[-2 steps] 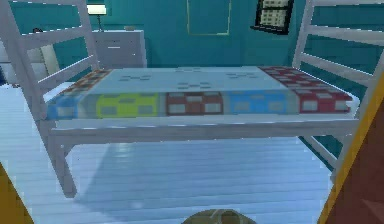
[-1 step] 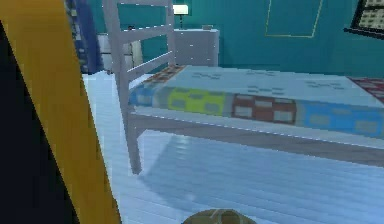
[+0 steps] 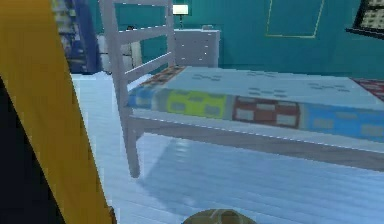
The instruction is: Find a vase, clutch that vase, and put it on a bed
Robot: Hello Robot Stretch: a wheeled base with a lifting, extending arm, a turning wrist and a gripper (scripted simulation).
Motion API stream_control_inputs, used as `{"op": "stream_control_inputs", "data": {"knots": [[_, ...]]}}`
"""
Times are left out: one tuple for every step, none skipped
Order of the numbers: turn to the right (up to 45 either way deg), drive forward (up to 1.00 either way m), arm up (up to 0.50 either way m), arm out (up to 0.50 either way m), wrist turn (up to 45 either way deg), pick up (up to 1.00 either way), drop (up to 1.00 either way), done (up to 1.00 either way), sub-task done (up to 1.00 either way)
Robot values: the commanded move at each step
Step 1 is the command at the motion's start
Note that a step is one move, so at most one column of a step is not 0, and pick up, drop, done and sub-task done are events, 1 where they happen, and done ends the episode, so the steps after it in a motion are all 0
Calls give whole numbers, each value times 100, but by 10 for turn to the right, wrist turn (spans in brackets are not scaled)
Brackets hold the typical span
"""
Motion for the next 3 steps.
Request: {"op": "stream_control_inputs", "data": {"knots": [[150,0,0,0,0,0,0,0,0],[0,30,0,0,0,0,0,0,0],[0,30,0,0,0,0,0,0,0]]}}
